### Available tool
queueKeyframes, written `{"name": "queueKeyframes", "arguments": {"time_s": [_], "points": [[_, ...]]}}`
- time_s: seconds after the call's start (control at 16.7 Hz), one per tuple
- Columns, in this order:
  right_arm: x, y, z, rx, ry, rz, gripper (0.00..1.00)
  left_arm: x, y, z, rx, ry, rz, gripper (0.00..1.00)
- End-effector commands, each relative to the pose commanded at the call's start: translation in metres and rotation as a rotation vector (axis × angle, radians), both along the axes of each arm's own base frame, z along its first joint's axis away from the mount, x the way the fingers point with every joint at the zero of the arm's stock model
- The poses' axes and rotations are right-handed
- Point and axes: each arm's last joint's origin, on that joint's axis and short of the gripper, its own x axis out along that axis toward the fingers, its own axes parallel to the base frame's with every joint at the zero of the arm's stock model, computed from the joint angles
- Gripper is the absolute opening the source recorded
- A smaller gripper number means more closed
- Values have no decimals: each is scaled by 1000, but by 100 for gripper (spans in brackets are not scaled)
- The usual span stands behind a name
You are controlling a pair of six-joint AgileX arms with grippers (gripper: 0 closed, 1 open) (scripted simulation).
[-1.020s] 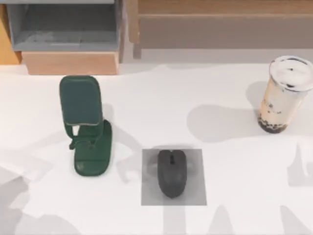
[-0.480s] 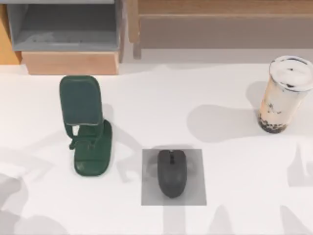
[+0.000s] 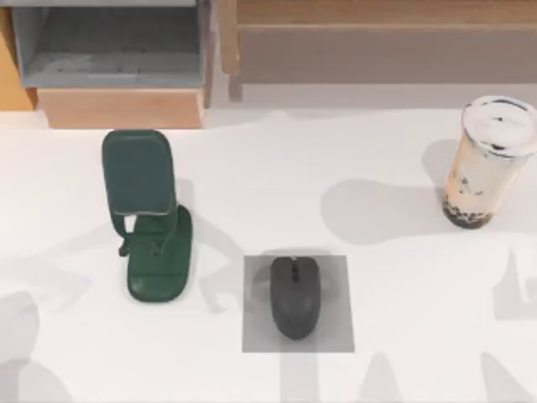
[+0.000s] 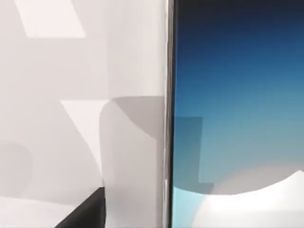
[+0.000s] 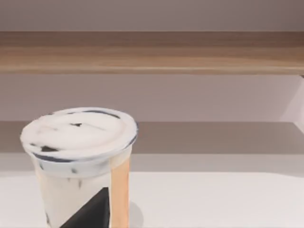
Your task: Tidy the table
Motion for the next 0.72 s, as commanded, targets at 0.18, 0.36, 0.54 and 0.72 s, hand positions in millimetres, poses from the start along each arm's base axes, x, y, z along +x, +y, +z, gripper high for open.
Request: {"name": "queueKeyframes", "arguments": {"time_s": [0.18, 0.36, 0.54, 0.72], "points": [[0, 0, 0, 0, 0, 0, 100, 0, 0, -2, -1, 1, 0, 100], [0, 0, 0, 0, 0, 0, 100, 0, 0, -2, -1, 1, 0, 85], [0, 0, 0, 0, 0, 0, 100, 0, 0, -2, -1, 1, 0, 62], [0, 0, 0, 0, 0, 0, 100, 0, 0, -2, -1, 1, 0, 40]]}}
